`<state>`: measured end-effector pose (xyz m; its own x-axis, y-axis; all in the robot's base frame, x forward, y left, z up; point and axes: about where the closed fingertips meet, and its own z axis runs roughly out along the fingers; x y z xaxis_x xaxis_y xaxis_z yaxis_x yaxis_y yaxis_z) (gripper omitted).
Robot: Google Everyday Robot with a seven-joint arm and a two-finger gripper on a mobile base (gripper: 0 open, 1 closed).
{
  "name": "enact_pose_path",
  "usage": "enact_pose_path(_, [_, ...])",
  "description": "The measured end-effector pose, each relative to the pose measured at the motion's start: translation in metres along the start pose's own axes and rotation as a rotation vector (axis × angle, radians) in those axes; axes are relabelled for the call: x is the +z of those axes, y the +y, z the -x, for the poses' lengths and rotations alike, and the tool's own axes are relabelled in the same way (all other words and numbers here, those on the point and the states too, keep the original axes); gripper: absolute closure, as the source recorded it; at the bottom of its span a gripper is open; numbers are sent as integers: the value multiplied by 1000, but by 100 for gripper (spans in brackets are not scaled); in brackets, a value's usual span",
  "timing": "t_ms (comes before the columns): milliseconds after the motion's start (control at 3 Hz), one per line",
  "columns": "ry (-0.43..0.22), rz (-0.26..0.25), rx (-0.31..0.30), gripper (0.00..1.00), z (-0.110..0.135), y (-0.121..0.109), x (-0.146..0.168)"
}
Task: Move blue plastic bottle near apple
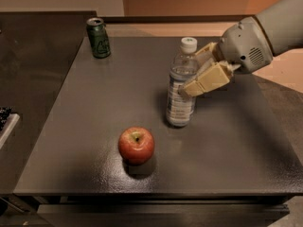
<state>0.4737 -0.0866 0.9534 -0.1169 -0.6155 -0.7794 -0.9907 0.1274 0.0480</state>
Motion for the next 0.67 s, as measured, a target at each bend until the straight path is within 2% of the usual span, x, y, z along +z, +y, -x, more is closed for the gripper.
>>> enact_pose_path(333, [-5,27,-16,100,1,11,7])
enact_pose_path(667, [-4,40,-32,82,1,19,15])
